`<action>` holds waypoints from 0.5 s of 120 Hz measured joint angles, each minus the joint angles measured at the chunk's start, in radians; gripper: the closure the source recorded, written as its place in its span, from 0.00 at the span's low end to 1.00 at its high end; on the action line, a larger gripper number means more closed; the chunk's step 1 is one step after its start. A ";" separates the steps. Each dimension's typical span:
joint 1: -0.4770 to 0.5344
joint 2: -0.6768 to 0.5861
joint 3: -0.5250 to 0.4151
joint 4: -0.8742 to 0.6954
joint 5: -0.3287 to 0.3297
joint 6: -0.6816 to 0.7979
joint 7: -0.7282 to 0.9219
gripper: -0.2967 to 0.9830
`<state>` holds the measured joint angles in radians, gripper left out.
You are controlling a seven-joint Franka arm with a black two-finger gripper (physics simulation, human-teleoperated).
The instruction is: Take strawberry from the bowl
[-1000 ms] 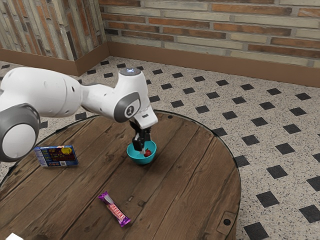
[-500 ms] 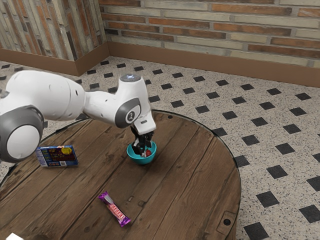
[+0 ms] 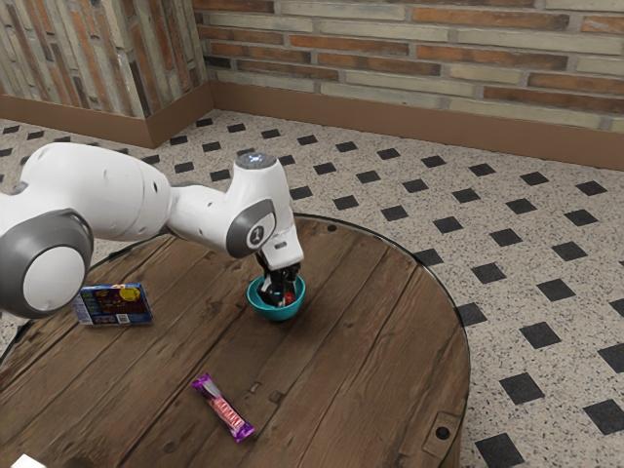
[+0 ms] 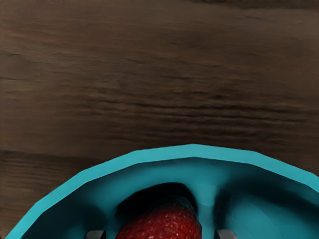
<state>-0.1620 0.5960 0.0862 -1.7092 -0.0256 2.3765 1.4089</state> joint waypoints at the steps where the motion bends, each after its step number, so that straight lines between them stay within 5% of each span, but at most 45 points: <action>1: 0.000 0.000 0.000 0.000 0.000 0.001 0.000 0.58; 60: -0.003 -0.071 0.002 -0.045 0.004 0.038 0.001 0.75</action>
<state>-0.1649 0.5254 0.0885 -1.7546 -0.0213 2.4140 1.4096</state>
